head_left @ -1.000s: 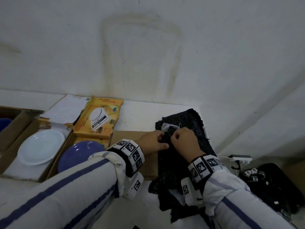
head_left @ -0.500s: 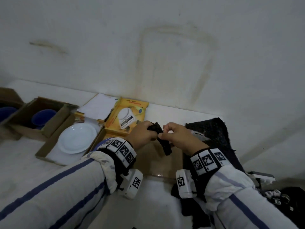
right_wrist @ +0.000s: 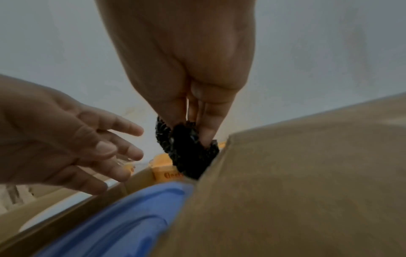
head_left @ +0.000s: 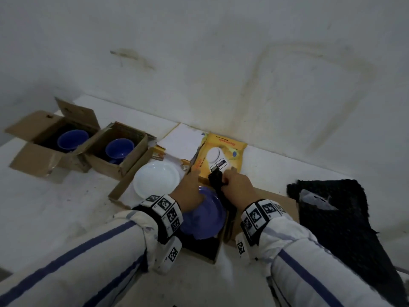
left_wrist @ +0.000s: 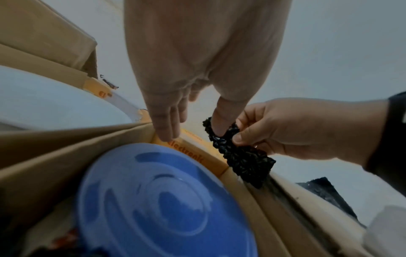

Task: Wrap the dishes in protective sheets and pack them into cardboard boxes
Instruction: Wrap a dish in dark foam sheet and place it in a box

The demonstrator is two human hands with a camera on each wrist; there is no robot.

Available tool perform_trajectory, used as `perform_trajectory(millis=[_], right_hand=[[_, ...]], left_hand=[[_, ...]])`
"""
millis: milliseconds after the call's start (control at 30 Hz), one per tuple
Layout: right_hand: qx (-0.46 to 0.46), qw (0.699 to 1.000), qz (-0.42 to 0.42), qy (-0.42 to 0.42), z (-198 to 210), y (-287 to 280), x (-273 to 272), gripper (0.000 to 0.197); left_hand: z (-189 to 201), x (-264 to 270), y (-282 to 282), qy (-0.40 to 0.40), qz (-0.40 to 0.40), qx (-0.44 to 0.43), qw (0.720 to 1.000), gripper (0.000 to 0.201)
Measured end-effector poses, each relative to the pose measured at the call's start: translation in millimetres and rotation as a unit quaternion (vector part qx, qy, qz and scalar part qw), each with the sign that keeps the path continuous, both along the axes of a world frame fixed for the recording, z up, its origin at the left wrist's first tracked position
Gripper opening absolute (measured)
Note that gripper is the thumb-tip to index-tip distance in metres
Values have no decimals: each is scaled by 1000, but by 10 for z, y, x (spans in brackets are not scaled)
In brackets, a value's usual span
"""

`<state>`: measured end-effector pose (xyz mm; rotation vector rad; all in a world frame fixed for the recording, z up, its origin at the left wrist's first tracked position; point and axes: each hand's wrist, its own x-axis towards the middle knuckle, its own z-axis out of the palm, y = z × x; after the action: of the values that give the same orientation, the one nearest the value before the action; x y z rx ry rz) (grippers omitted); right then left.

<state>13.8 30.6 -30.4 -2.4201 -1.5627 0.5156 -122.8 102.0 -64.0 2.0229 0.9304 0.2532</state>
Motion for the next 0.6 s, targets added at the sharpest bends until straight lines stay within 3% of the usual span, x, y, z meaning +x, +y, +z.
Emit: perform_trajectory(millis=[67, 100, 233, 433, 600], right_hand=[[-23, 999, 1, -24, -21, 54, -20, 16], [-36, 998, 9, -42, -18, 81, -33, 19], [-99, 985, 65, -123, -9, 189, -80, 26], [-219, 946, 163, -174, 10, 280, -117, 27], [-334, 914, 190, -129, 55, 330, -125, 33]], left_hand=[[5, -3, 17, 83, -62, 74, 992, 24], [-14, 5, 22, 108, -84, 134, 982, 23], [-185, 30, 39, 247, -148, 95, 953, 57], [-183, 97, 104, 267, -176, 47, 946, 61], [-90, 120, 158, 280, -189, 23, 941, 66]])
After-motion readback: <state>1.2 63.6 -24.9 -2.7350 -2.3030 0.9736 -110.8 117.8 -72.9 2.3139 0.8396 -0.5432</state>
